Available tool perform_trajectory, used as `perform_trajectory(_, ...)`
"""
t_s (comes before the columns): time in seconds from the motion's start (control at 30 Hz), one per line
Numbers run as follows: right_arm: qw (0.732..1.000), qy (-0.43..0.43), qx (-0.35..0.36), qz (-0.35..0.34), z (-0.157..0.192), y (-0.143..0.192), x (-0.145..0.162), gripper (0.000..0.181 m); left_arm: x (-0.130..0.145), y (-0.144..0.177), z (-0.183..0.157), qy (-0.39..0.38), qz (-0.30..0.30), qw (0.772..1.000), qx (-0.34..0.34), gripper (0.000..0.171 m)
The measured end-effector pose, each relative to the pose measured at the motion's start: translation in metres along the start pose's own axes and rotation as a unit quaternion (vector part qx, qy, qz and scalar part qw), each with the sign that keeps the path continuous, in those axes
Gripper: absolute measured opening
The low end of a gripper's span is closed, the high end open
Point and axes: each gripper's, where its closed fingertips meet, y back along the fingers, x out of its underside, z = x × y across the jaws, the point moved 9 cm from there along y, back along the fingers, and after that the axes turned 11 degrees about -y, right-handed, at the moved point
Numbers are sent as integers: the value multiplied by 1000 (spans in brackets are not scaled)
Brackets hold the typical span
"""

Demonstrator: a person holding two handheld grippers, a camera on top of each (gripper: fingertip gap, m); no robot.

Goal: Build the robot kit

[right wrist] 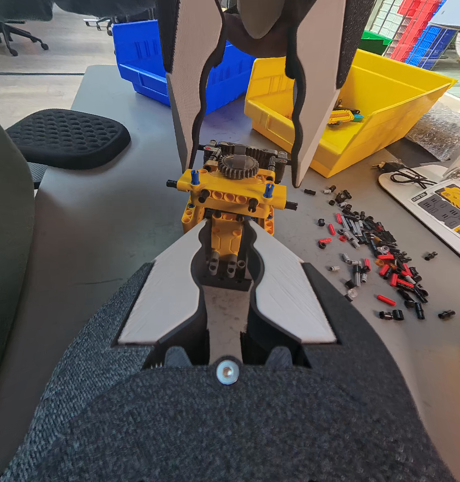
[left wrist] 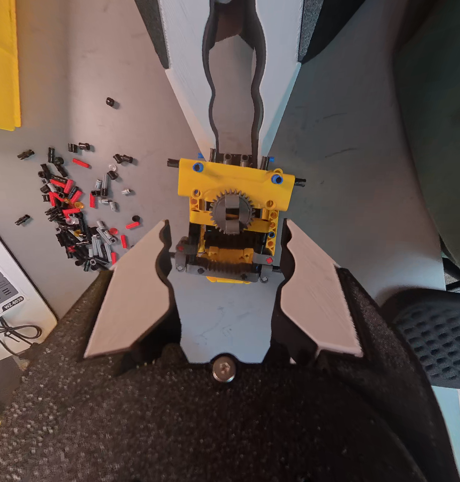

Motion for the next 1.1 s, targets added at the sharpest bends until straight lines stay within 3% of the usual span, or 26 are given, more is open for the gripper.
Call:
perform_trajectory(0.13,1000,1,5,1,0,-1,0,22,-2,-3,-1,5,5,1000,6,63)
perform_trajectory(0.57,1000,-21,18,4,-2,-2,-1,20,-12,-3,1,68,115,991,28,62)
perform_trajectory(0.6,1000,-18,20,4,-2,-2,-1,18,-13,-3,2,73,123,989,28,62)
perform_trajectory(0.63,1000,-16,5,3,0,0,0,0,-12,-4,3,78,134,988,26,62)
perform_trajectory(0.73,998,-8,59,0,-9,5,0,0,-12,-3,1,78,136,987,40,62)
perform_trajectory(0.8,998,-6,55,-13,-8,8,-2,0,-14,-3,0,83,142,986,40,62)
perform_trajectory(0.87,1000,-13,15,-19,-3,8,-4,22,-14,-4,0,87,144,985,41,62)
perform_trajectory(0.93,1000,-12,8,-11,-1,3,-2,33,-14,-4,1,92,144,984,41,62)
perform_trajectory(1.03,1000,-1,4,13,-1,-10,0,34,-15,-3,1,96,145,984,45,62)
perform_trajectory(1.1,1000,1,4,10,-1,-15,0,26,-14,-3,2,107,149,982,55,62)
